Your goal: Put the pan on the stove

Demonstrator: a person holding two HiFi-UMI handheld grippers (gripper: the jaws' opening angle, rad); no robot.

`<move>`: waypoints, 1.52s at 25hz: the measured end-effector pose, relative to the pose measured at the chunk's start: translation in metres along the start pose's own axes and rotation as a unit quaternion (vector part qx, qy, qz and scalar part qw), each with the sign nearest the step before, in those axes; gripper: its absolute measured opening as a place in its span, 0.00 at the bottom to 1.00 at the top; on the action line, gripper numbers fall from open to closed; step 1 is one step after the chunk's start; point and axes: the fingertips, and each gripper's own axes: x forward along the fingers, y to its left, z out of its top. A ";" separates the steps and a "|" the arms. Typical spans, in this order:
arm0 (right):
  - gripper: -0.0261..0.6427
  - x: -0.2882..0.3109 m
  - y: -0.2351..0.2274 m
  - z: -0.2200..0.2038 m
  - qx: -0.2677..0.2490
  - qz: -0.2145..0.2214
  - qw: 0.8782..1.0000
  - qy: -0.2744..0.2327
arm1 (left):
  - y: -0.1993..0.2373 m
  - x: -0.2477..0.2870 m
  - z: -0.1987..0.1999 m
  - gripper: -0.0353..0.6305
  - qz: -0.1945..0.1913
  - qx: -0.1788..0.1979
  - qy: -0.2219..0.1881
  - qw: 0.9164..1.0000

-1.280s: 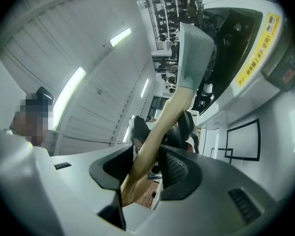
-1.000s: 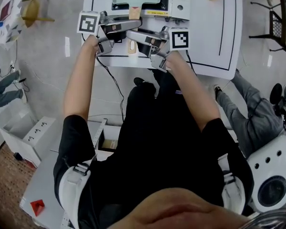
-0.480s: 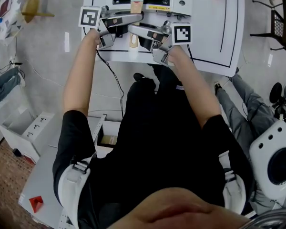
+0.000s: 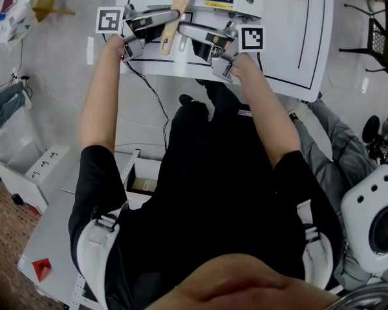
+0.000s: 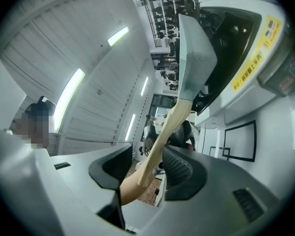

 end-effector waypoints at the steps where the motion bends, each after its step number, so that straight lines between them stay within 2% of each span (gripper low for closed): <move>1: 0.32 0.000 0.000 -0.001 0.000 -0.003 1.000 0.001 | 0.000 -0.002 0.001 0.42 0.007 0.001 -0.003 1.000; 7: 0.32 -0.001 -0.003 -0.004 0.011 -0.021 1.000 0.005 | 0.001 0.003 0.000 0.39 0.040 -0.031 -0.015 0.999; 10: 0.32 -0.009 -0.003 -0.003 0.007 -0.030 1.000 0.000 | 0.002 0.010 0.000 0.39 0.057 -0.019 -0.026 0.998; 13: 0.31 -0.015 -0.003 0.002 0.003 -0.035 0.999 -0.007 | 0.004 0.015 0.001 0.39 0.072 -0.024 -0.036 0.996; 16: 0.31 -0.016 -0.002 0.007 -0.010 -0.037 0.999 -0.005 | 0.003 0.017 0.003 0.39 0.070 -0.028 -0.045 0.996; 19: 0.31 -0.018 -0.003 0.006 -0.005 -0.038 0.999 -0.004 | 0.003 0.018 0.004 0.40 0.061 -0.009 -0.044 0.997; 22: 0.31 -0.018 -0.006 0.007 -0.006 -0.045 0.999 -0.002 | 0.005 0.010 0.008 0.41 0.077 0.008 -0.051 0.996; 25: 0.31 -0.021 -0.012 0.006 -0.003 -0.057 0.998 0.002 | 0.010 -0.007 0.010 0.42 0.098 -0.011 -0.073 0.992; 26: 0.31 -0.024 -0.014 0.006 -0.003 -0.061 0.998 0.001 | 0.011 -0.012 0.013 0.42 0.101 0.006 -0.075 0.992; 28: 0.31 -0.032 -0.016 0.010 -0.017 -0.075 0.997 -0.006 | 0.005 -0.021 0.021 0.42 0.100 0.071 -0.077 0.989; 30: 0.29 -0.044 -0.012 0.018 -0.059 -0.096 0.994 -0.014 | -0.009 -0.031 0.025 0.41 0.104 0.114 -0.097 0.983; 34: 0.18 -0.077 0.011 0.038 -0.151 -0.142 0.977 -0.049 | -0.054 -0.049 0.020 0.27 0.131 0.191 -0.137 0.963; 36: 0.14 -0.091 0.039 0.044 -0.205 -0.156 0.963 -0.077 | -0.076 -0.060 0.014 0.20 0.161 0.230 -0.157 0.947; 38: 0.12 -0.099 0.077 0.046 -0.280 -0.173 0.939 -0.098 | -0.104 -0.076 0.009 0.15 0.190 0.271 -0.188 0.925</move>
